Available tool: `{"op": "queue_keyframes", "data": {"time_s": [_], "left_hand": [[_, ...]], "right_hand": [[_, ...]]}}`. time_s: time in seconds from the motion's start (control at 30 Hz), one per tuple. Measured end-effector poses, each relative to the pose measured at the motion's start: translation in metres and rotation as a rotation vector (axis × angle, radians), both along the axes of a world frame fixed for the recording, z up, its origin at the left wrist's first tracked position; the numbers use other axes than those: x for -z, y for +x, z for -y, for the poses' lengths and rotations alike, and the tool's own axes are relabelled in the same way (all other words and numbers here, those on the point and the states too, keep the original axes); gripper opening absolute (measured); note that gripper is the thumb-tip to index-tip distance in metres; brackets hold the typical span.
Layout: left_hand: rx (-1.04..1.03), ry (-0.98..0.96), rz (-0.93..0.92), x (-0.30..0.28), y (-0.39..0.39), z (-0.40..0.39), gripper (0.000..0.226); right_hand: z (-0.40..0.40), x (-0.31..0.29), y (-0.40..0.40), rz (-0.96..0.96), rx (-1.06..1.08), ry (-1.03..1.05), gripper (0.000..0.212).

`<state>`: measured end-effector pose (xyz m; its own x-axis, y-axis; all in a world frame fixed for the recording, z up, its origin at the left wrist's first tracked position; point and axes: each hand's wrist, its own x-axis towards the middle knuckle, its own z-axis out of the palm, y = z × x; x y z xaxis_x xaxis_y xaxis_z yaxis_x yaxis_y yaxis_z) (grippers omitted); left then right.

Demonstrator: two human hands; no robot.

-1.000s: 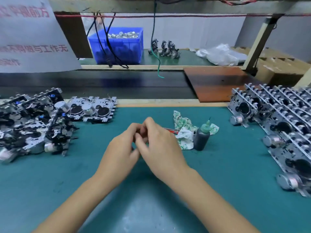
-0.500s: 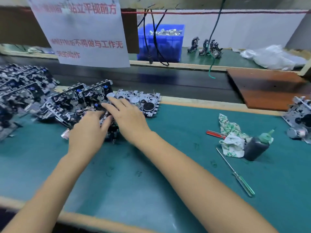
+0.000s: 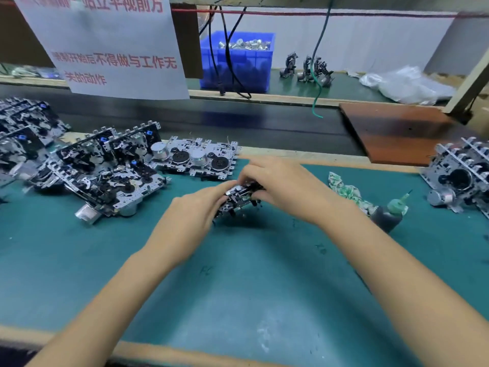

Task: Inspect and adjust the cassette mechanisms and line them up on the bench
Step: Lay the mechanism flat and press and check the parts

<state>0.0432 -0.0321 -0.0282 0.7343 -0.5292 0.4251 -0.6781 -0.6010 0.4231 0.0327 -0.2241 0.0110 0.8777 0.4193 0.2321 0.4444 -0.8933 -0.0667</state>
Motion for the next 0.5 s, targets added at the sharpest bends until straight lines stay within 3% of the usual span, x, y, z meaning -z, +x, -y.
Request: {"op": "queue_keyframes", "data": {"time_s": [0.1, 0.17, 0.23, 0.3, 0.37, 0.43, 0.5], "left_hand": [[0.132, 0.160, 0.170, 0.004, -0.009, 0.033, 0.042], [0.193, 0.245, 0.411, 0.013, -0.011, 0.048, 0.047], [0.289, 0.212, 0.611, 0.026, -0.014, 0.059, 0.038], [0.389, 0.137, 0.623, 0.038, -0.017, 0.064, 0.038], [0.409, 0.103, 0.437, 0.046, -0.020, 0.065, 0.067], [0.382, 0.044, 0.065, 0.049, -0.021, 0.066, 0.103], [0.381, -0.023, -0.340, 0.055, -0.023, 0.070, 0.123]], "right_hand": [[0.032, 0.014, -0.041, 0.047, 0.154, 0.053, 0.026], [0.046, 0.031, -0.069, 0.137, 0.222, 0.062, 0.026], [0.054, 0.046, -0.095, 0.237, 0.233, 0.038, 0.019], [0.062, 0.059, -0.114, 0.331, 0.191, 0.006, 0.004], [0.067, 0.069, -0.126, 0.354, 0.173, 0.004, 0.010], [0.071, 0.075, -0.132, 0.336, 0.158, 0.018, 0.007], [0.073, 0.078, -0.133, 0.303, 0.138, 0.024, 0.006]]}}
